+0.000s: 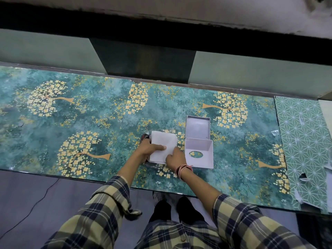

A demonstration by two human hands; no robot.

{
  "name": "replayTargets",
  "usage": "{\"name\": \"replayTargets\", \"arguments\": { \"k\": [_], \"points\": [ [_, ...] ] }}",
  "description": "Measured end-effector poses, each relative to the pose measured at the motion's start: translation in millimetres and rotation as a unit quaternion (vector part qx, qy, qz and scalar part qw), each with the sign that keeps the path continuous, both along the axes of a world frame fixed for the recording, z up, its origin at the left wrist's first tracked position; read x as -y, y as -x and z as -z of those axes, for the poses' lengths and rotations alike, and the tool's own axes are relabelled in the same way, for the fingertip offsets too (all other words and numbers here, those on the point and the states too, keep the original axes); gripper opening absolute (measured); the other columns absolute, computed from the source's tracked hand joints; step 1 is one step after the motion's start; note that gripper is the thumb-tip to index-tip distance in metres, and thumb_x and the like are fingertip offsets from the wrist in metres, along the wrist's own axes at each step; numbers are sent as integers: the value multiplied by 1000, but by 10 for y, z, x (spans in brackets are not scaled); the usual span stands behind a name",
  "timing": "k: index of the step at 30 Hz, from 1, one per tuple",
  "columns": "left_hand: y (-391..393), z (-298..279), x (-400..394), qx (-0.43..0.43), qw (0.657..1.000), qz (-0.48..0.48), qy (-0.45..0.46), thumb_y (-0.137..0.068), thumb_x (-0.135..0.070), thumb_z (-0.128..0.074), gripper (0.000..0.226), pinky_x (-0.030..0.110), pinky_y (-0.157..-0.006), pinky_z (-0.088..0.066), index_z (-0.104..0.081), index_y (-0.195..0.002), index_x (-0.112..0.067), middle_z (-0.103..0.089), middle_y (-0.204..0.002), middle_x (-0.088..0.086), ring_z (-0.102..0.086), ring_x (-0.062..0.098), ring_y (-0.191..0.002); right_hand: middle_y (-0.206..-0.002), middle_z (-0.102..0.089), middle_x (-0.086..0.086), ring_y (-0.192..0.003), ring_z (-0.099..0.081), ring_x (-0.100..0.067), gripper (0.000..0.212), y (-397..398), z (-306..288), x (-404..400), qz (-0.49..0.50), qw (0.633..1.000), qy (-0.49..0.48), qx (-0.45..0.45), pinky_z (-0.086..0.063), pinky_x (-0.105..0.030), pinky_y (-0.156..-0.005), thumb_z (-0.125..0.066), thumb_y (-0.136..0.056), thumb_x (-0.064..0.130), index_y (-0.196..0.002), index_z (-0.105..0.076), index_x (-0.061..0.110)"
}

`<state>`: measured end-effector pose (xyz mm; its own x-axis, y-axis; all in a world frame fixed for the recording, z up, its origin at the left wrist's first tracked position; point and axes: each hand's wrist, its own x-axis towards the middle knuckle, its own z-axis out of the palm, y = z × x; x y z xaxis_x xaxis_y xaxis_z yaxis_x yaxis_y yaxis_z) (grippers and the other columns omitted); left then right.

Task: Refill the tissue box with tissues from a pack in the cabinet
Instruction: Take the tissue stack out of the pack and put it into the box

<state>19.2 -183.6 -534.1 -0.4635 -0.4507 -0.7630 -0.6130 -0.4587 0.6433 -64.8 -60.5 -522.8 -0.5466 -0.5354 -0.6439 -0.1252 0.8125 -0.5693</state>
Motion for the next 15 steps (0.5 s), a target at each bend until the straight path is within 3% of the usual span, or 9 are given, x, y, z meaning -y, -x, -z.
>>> {"name": "replayTargets", "arguments": {
  "k": [3, 5, 7, 10, 13, 15],
  "points": [
    [-60, -131, 36, -40, 999, -11, -27, -79, -9, -86, 42, 47, -78, -65, -71, -118, -5, -78, -109, 14, -75, 33, -93, -92, -54, -2, -86, -50, -26, 16, 68, -145, -23, 71, 994, 85, 5, -37, -30, -64, -46, -95, 10, -110, -54, 7],
    [-117, -212, 85, -77, 994, -40, -65, -81, -7, -83, 40, 48, -75, -65, -70, -118, -1, -77, -109, 16, -74, 34, -93, -83, -52, 4, -82, -50, -22, 12, 147, -239, -27, 164, 972, 166, 19, -36, -29, -60, -51, -97, 20, -98, -55, 9],
    [-162, -277, 131, -122, 985, -66, -105, -83, -7, -81, 38, 44, -73, -65, -70, -118, 1, -77, -107, 15, -73, 31, -92, -88, -60, 2, -82, -55, -18, 38, 276, -324, 4, 231, 945, 225, 59, -42, -34, -70, -52, -97, 44, -100, -61, 8],
    [-168, -311, 144, -165, 974, -81, -132, -80, -13, -80, 38, 41, -81, -62, -73, -116, -5, -78, -107, 12, -73, 27, -93, -109, -77, -4, -103, -71, -27, 62, 484, -352, 62, 246, 918, 246, 188, -55, -44, -89, -46, -91, 70, -111, -74, 19],
    [-73, -353, 65, -174, 975, -69, -118, -82, -16, -80, 40, 41, -83, -63, -70, -120, -7, -78, -111, 11, -73, 27, -99, -112, -78, -8, -104, -73, -29, 68, 542, -390, 104, 212, 917, 241, 238, -59, -44, -90, -44, -92, 72, -116, -75, 17],
    [-19, -375, 14, -172, 980, -50, -87, -87, -16, -80, 41, 41, -85, -61, -68, -126, -6, -78, -116, 11, -72, 28, -105, -114, -76, -7, -103, -72, -27, 54, 545, -403, 133, 179, 931, 238, 211, -58, -41, -89, -49, -96, 59, -118, -72, 16]
  ]
}}
